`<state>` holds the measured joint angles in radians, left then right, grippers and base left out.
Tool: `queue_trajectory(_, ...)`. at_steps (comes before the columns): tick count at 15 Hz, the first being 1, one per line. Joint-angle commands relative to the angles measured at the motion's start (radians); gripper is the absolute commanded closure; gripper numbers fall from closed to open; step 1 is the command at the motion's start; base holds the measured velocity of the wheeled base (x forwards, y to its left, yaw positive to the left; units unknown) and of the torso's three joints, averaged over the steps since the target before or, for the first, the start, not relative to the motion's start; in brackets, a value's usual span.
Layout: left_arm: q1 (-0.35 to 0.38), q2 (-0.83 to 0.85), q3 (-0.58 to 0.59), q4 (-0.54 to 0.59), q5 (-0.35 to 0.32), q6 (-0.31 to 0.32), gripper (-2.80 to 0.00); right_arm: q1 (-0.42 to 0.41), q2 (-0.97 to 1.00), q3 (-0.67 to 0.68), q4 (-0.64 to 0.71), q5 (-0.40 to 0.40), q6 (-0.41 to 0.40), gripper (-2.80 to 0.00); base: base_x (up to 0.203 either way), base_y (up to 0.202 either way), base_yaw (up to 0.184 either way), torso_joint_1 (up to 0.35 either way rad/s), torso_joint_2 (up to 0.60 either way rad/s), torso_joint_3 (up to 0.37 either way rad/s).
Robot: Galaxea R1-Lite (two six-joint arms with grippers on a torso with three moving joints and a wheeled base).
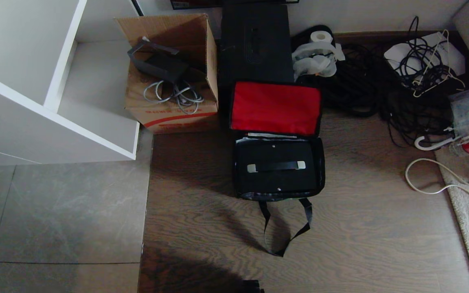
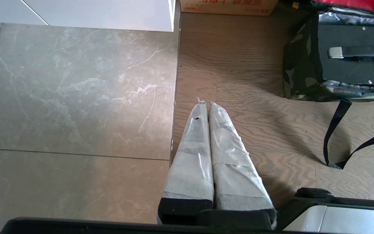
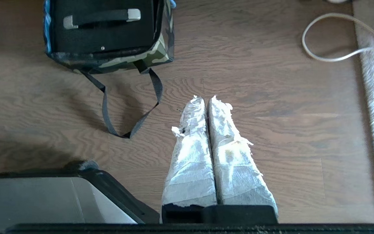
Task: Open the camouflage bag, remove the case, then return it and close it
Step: Grip the handle
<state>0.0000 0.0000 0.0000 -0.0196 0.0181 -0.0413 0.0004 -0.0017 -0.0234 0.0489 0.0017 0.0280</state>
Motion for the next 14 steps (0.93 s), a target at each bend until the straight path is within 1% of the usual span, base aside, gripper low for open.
queue_trajectory(1,0.000,0.000,0.009,0.000,0.000,0.000,0.00,0.001,0.002,-0.001,0.008,0.006,-0.025,0.00,0.000,0.000,0.000,0.000,0.00,0.000)
queue_trajectory(3,0.000,0.000,0.009,0.000,0.000,0.000,0.00,0.000,0.001,-0.019,0.030,0.001,-0.048,0.00,0.000,0.000,0.000,0.000,0.00,0.000)
queue_trajectory(4,0.000,0.000,0.009,0.000,0.000,0.000,0.00,0.001,0.009,-0.054,0.062,0.005,-0.049,0.00,0.000,0.000,0.000,0.000,0.00,0.000)
queue_trajectory(6,0.000,0.000,0.009,0.000,0.000,0.000,0.00,0.000,0.102,-0.209,0.158,0.012,-0.039,0.00,0.000,0.000,0.000,0.000,0.00,0.000)
queue_trajectory(8,0.000,0.000,0.009,0.000,0.000,0.000,0.00,0.006,0.320,-0.418,0.253,0.055,-0.016,0.00,0.000,0.000,0.000,0.000,0.00,0.000)
queue_trajectory(10,0.000,0.000,0.009,0.000,0.000,0.000,0.00,0.017,0.593,-0.595,0.323,0.115,0.001,0.00,0.000,0.000,0.000,0.000,0.00,0.000)
queue_trajectory(11,0.000,0.000,0.009,0.000,0.000,0.000,0.00,0.024,0.720,-0.644,0.343,0.140,0.010,0.00,0.000,0.000,0.000,0.000,0.00,0.000)
queue_trajectory(13,0.000,0.000,0.009,0.000,0.000,0.000,0.00,0.071,0.977,-0.697,0.368,0.177,0.016,0.00,0.000,0.000,0.000,0.000,0.00,0.000)
queue_trajectory(14,0.000,0.000,0.009,0.000,0.000,0.000,0.00,0.096,1.073,-0.715,0.374,0.185,0.017,0.00,0.000,0.000,0.000,0.000,0.00,0.000)
